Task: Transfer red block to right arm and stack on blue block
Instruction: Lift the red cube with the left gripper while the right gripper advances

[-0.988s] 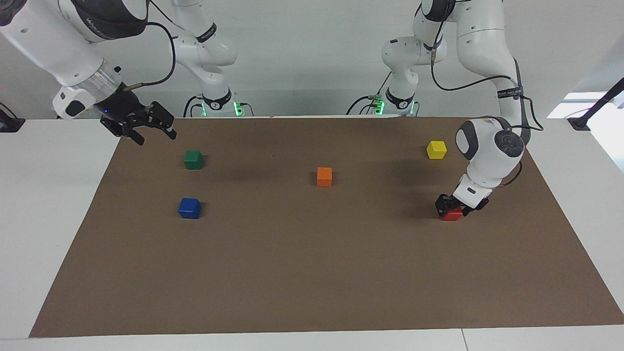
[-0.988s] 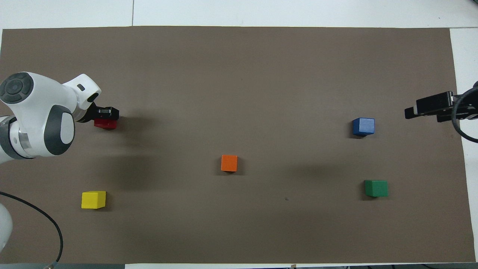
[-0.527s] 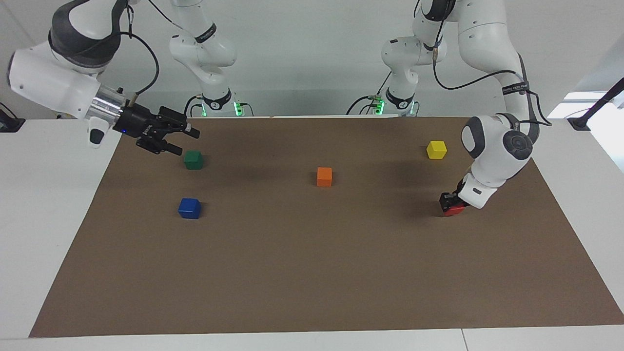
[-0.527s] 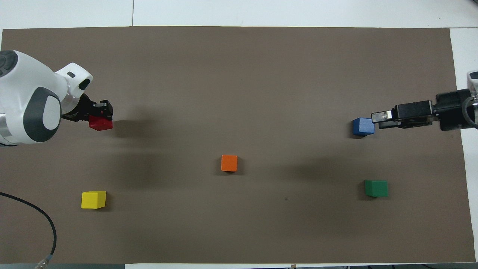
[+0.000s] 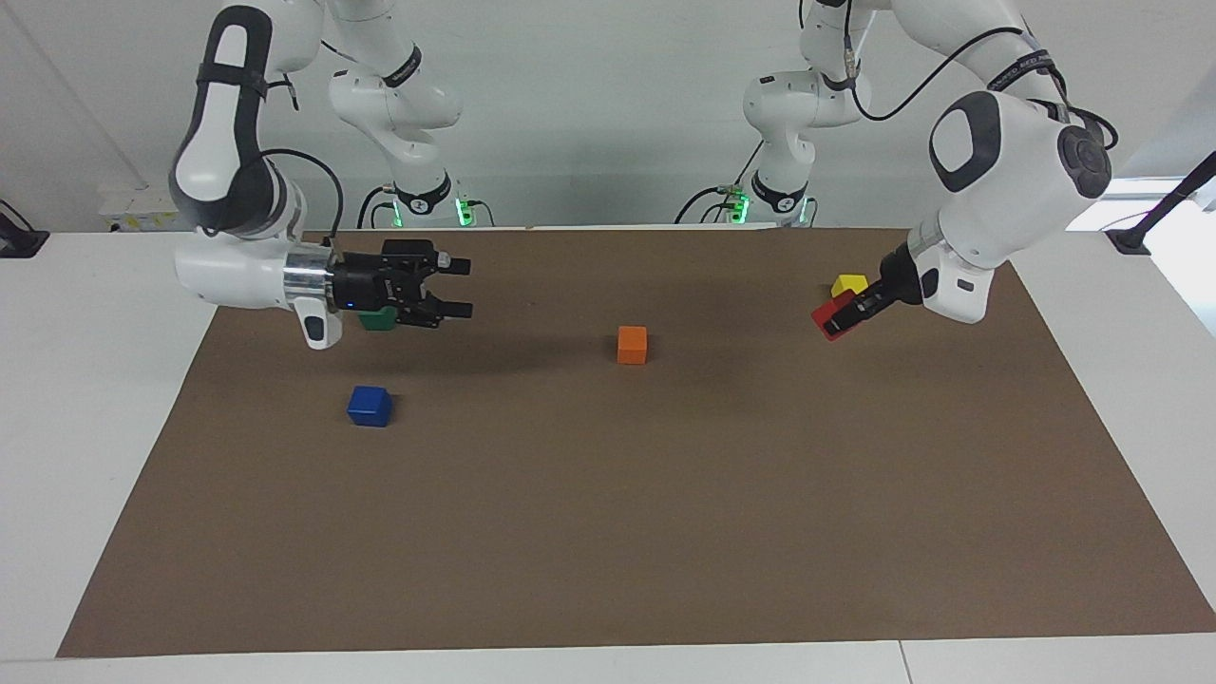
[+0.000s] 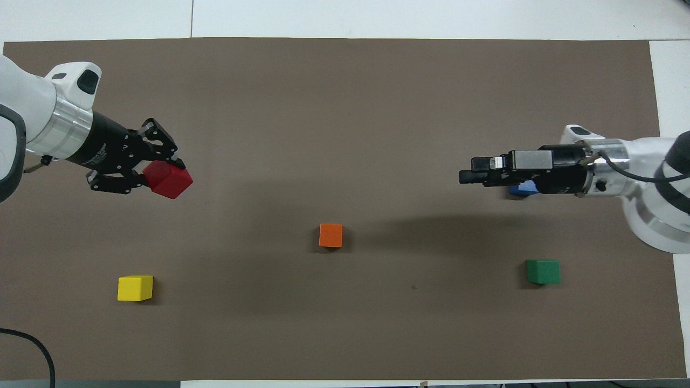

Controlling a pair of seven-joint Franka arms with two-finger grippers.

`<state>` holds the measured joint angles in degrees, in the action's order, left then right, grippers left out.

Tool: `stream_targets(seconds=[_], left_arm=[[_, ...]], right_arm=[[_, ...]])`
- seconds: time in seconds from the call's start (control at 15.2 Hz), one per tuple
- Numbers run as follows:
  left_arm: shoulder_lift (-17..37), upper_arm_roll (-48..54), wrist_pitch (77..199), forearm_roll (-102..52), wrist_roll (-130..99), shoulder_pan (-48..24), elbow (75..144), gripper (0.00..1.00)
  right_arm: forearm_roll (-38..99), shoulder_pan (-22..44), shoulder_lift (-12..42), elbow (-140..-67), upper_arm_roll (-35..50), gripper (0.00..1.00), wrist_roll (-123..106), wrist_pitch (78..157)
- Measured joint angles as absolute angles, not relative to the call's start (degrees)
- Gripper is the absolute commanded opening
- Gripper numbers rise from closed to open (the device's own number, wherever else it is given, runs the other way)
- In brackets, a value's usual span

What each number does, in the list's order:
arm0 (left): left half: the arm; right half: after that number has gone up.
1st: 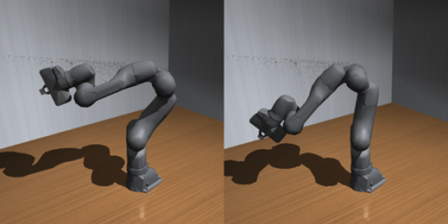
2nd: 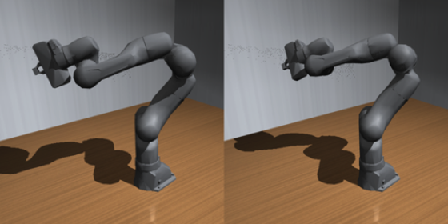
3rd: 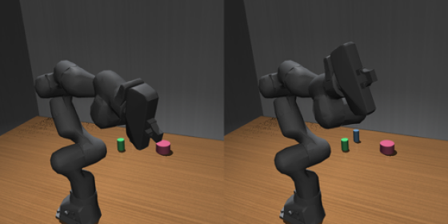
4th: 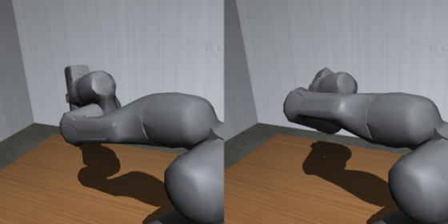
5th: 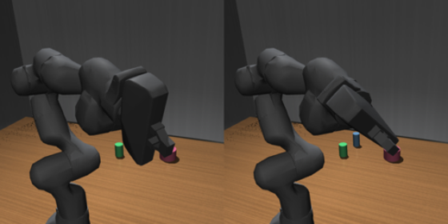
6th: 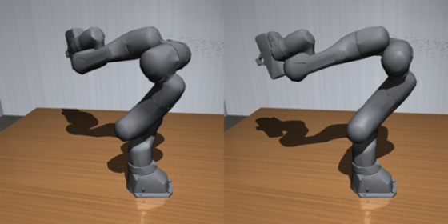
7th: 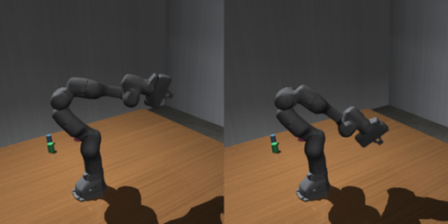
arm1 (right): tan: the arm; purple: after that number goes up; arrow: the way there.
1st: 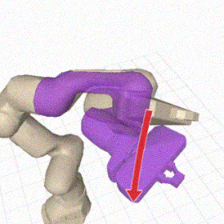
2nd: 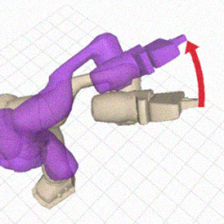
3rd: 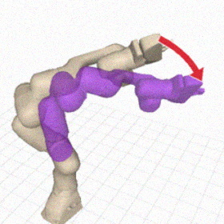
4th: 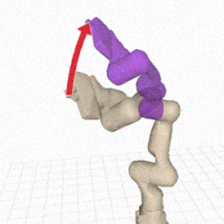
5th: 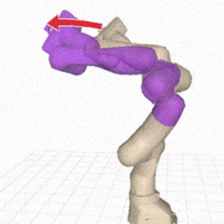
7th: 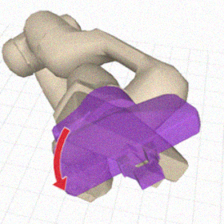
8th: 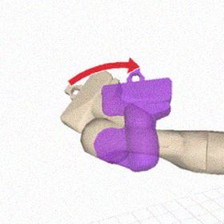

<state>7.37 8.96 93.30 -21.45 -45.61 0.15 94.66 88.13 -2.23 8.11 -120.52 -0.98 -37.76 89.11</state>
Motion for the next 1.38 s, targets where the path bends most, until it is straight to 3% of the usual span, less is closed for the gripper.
stream_targets(seconds=[0.33,0.72,1.38], left_arm=[[7.08,15.85,98.01,-32.35,-73.94,-0.41,94.71,0.00],[7.11,18.10,105.27,-44.26,-86.73,-4.16,96.82,0.00],[5.20,18.20,112.94,-46.55,-95.47,-7.35,97.58,0.00]], right_arm=[[107.80,5.28,12.37,-122.50,-0.80,1.00,-41.43,85.44],[126.51,15.86,15.28,-123.07,-0.67,1.00,-43.07,82.51],[129.66,18.38,18.31,-121.84,-0.64,1.00,-45.92,80.52]])
